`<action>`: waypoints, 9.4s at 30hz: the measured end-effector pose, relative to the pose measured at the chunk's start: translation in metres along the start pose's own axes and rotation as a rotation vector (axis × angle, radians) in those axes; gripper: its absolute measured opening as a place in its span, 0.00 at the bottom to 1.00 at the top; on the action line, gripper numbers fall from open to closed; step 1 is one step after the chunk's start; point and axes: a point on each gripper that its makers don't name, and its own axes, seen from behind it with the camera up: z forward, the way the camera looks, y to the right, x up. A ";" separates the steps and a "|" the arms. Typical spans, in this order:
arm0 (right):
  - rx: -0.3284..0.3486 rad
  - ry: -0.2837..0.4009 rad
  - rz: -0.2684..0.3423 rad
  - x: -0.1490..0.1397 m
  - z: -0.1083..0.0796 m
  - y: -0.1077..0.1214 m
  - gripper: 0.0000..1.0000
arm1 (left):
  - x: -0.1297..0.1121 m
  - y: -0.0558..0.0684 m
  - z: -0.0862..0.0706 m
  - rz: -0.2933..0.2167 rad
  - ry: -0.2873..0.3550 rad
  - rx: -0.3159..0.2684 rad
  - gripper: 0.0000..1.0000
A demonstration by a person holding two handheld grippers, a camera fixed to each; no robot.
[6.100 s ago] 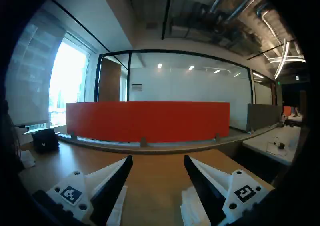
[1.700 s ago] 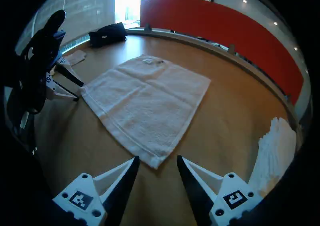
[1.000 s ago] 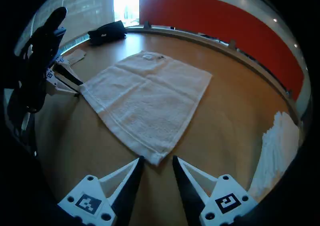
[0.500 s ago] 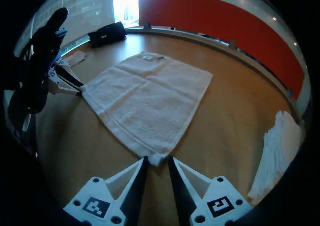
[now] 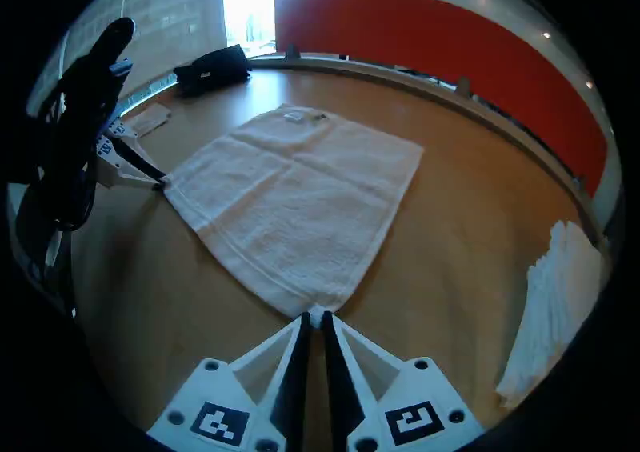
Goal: Fold towel
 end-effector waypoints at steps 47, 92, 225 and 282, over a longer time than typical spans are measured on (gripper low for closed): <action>0.027 0.146 0.038 0.074 -0.073 -0.018 0.06 | 0.031 0.008 -0.069 -0.137 0.092 -0.035 0.12; 0.013 0.168 0.035 0.101 -0.090 -0.005 0.06 | 0.056 0.012 -0.086 -0.235 0.124 -0.076 0.12; -0.087 0.039 0.063 0.071 -0.002 0.047 0.78 | 0.033 -0.065 -0.047 -0.410 0.124 0.150 0.93; 0.005 -0.064 -0.020 0.028 0.011 0.034 0.03 | -0.008 -0.067 -0.068 -0.463 0.108 0.172 0.93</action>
